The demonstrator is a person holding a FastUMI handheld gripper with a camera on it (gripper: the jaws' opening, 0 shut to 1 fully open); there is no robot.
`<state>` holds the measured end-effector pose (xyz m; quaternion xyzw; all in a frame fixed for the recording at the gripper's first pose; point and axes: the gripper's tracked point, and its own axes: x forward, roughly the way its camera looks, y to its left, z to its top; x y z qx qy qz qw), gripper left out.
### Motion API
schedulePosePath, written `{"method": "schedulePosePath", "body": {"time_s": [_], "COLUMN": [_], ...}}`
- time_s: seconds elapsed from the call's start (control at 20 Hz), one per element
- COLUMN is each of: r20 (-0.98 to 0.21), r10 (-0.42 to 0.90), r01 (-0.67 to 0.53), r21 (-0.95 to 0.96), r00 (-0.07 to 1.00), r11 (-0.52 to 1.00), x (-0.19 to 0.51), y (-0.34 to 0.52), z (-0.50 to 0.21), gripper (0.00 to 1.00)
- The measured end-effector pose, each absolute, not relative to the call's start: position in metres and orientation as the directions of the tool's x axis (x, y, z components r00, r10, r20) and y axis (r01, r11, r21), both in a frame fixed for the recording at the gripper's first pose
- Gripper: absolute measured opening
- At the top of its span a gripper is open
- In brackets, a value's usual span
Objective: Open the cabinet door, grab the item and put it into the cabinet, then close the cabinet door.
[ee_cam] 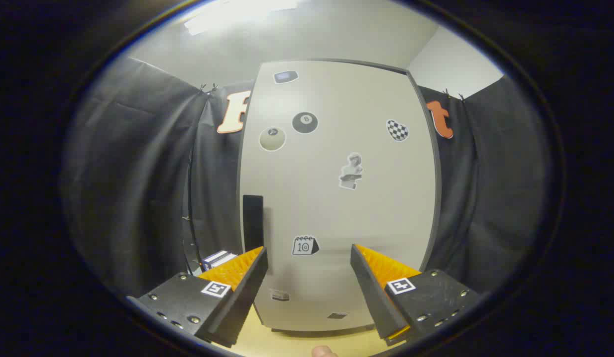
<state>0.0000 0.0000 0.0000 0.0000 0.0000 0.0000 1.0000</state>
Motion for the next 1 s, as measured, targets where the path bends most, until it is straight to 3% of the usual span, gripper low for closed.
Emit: {"method": "schedulePosePath", "body": {"time_s": [1.0], "r20": [-0.017], "r10": [0.059], "r01": [-0.059], "r21": [0.012], "r00": [0.998], "r11": [0.998], "x": [0.014], "y": [0.044], "z": [0.013], "gripper": [0.99]}}
